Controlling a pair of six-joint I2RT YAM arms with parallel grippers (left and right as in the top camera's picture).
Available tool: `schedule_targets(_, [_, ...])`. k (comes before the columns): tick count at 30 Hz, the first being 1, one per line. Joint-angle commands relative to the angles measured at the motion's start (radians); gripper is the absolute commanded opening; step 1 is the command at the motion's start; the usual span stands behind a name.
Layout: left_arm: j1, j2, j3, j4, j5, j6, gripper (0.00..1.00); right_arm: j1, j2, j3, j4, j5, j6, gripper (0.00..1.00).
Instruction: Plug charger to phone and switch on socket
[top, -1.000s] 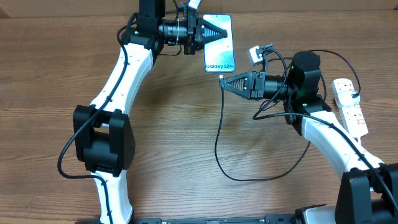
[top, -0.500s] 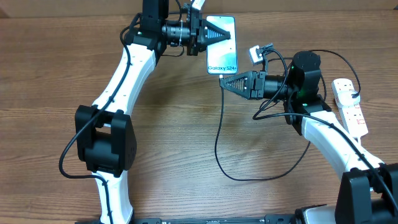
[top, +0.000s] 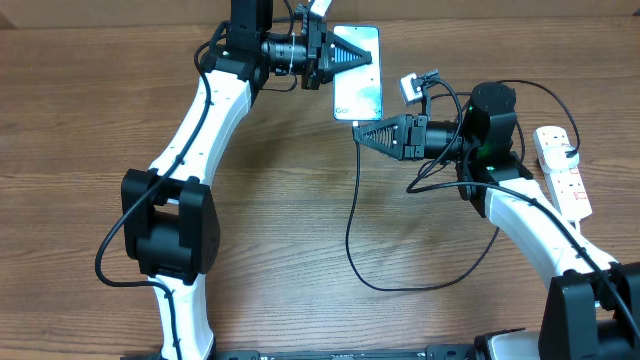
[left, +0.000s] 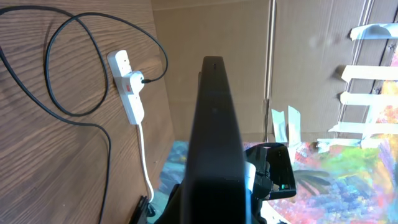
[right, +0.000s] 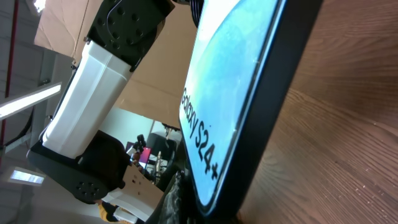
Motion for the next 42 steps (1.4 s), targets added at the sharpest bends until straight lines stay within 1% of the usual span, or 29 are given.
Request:
schedule_targets(1, [0.005,-0.025,0.011,0.007,0.046,0.023,0.04,-0.008,-0.017,0.018,0.007,-0.006,0.004,0.04])
schedule_targets(18, [0.005,-0.025,0.011,0.007,0.076,0.019,0.04,-0.01,-0.017,0.018,0.025,0.013,0.005,0.04])
schedule_targets(24, [0.006,-0.025,0.011,0.007,0.083,0.019,0.04,-0.03,-0.017,0.018,0.089,0.017,0.08,0.04])
schedule_targets(30, [0.006,-0.025,0.011,0.007,0.083,0.011,0.04,-0.031,-0.017,0.018,0.074,0.017,0.079,0.04])
schedule_targets(36, [0.005,-0.025,0.011,0.007,0.089,-0.026,0.04,-0.028,-0.017,0.018,0.074,0.059,0.08,0.04])
schedule_targets(42, [-0.001,-0.025,0.011,0.007,0.082,-0.037,0.04,-0.003,-0.017,0.018,0.074,0.107,0.083,0.04])
